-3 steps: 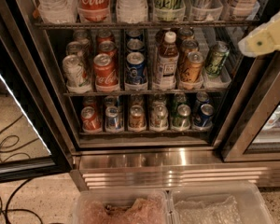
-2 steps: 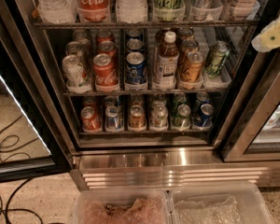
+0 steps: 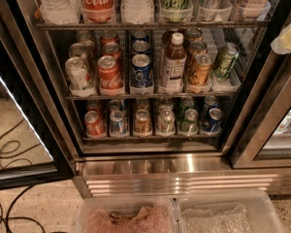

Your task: Pick green can from top shelf of fridge

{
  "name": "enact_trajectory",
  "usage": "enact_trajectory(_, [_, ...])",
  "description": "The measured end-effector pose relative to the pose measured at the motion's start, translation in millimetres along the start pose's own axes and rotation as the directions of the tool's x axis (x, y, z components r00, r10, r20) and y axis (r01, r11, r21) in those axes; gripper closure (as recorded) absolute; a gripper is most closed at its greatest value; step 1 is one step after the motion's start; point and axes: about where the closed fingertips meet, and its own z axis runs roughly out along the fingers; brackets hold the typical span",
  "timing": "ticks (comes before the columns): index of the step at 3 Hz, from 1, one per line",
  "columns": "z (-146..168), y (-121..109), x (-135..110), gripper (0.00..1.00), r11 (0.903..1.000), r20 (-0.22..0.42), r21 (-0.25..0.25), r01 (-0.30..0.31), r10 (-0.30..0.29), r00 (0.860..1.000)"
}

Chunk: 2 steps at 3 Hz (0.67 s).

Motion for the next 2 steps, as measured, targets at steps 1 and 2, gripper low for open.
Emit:
enact_trajectory(1, [2,-7,-17,0.00,0.9997,0.065,-0.005,0.022,-0.021,0.998])
enact_trajectory(2, [3,-11,-70,0.00,0.9916,0.213,-0.028,0.126,-0.118,0.970])
